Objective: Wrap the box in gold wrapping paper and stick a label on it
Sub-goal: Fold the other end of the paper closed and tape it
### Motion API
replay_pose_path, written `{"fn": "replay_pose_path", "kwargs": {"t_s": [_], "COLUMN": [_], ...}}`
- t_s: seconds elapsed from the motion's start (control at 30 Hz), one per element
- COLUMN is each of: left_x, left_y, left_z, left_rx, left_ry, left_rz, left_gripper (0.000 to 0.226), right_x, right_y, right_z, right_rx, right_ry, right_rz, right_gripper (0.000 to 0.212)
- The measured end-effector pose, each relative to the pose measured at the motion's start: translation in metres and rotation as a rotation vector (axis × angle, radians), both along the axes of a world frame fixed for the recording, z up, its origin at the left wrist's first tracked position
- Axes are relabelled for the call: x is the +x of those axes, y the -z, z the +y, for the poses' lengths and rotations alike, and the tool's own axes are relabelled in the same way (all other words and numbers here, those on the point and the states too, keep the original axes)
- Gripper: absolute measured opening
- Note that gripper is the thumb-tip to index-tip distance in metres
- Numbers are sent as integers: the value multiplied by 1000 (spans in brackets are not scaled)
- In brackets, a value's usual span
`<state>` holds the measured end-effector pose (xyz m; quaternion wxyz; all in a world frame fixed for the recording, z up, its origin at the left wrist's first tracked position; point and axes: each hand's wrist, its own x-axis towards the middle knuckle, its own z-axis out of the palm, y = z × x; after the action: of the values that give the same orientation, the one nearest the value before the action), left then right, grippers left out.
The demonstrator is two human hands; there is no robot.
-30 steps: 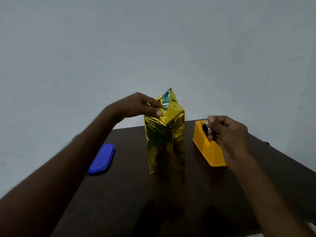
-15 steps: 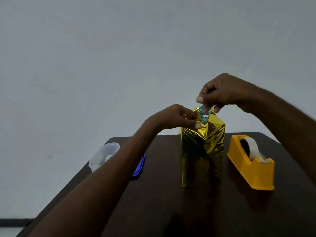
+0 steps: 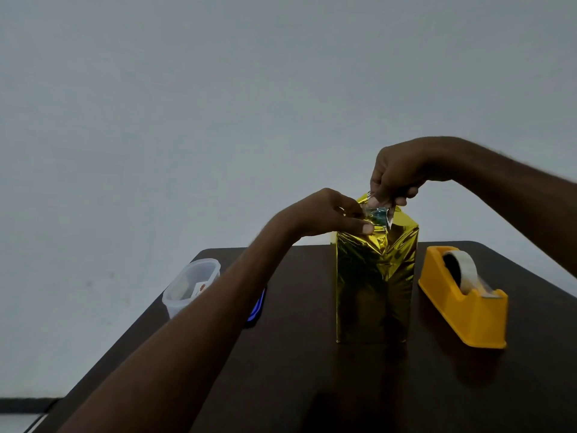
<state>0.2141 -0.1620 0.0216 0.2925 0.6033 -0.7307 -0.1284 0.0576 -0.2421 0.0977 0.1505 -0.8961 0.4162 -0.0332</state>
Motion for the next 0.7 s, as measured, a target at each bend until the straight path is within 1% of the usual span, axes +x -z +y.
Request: {"fn": "replay_pose_path", "kwargs": {"t_s": [0.07, 0.27, 0.37, 0.53, 0.7], "left_x": [0, 0, 1, 0, -1], "left_y": [0, -1, -1, -2, -1], "left_z": [0, -1, -1, -1, 0], "left_rx": [-4, 8, 5, 8, 7], "left_ry": [3, -10, -6, -14, -15], "left_rz": [-6, -5, -10, 0, -15], "left_gripper": [36, 42, 40, 40, 44], "right_x": [2, 8, 10, 15, 20], "right_y": [1, 2, 2, 1, 5], "right_z": [-1, -6, -9, -12, -11], "right_rx": [7, 12, 7, -32, -60], "right_ry": [5, 25, 28, 14, 48], "right_rz": [18, 114, 128, 154, 226], "right_gripper": [16, 20, 21, 30, 26]}}
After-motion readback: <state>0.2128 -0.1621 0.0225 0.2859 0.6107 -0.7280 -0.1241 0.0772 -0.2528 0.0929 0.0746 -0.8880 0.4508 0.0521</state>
